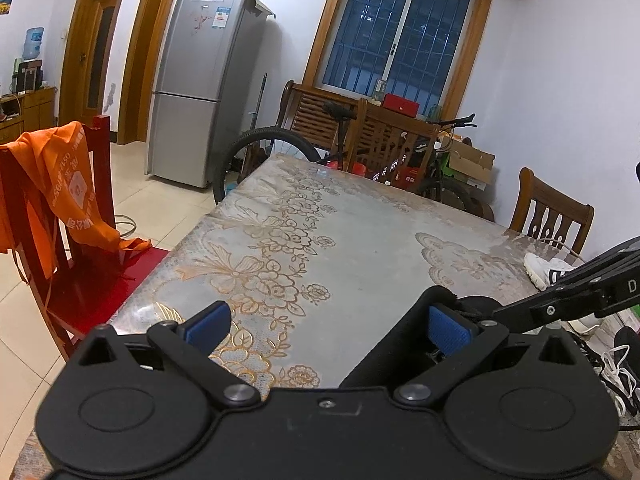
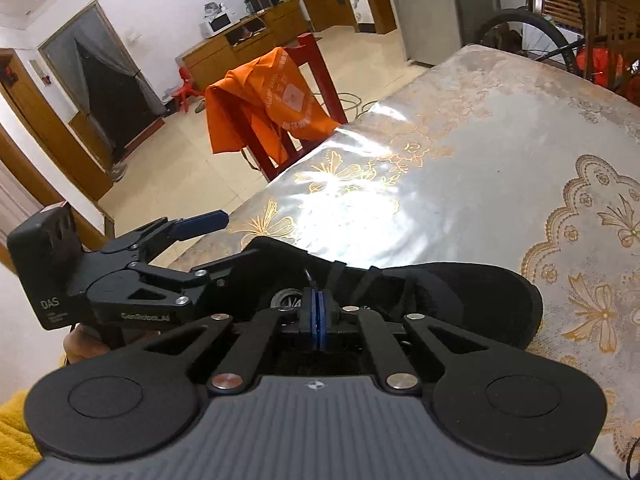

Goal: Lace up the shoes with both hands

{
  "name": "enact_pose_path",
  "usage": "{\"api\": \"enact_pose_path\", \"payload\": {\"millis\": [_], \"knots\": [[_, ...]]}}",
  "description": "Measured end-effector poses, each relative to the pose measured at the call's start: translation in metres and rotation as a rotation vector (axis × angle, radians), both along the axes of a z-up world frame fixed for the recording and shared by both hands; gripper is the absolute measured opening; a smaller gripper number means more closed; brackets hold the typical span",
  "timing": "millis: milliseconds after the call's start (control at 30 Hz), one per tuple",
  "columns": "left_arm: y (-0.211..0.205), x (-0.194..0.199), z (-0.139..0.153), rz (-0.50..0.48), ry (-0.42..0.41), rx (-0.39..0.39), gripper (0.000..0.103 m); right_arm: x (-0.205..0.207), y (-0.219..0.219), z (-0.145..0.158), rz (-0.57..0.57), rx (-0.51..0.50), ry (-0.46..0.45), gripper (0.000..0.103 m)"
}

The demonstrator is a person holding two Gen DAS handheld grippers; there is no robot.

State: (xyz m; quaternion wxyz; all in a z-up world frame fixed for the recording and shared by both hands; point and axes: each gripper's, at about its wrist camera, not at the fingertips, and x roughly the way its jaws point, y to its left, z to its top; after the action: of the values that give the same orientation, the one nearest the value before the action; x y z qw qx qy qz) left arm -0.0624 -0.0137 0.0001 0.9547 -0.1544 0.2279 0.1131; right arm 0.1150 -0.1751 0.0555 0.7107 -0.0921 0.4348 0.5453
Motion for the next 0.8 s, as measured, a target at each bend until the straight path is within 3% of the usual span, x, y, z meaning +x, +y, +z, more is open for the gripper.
{"api": "enact_pose_path", "payload": {"millis": [233, 800], "knots": [[-0.001, 0.0, -0.001, -0.001, 0.003, 0.009, 0.103, -0.004, -0.004, 0.005, 0.007, 0.055, -0.024, 0.001], [-0.003, 0.002, 0.0, 0.0, 0.008, 0.022, 0.103, -0.002, -0.007, -0.008, -0.012, 0.077, -0.026, 0.001]]}}
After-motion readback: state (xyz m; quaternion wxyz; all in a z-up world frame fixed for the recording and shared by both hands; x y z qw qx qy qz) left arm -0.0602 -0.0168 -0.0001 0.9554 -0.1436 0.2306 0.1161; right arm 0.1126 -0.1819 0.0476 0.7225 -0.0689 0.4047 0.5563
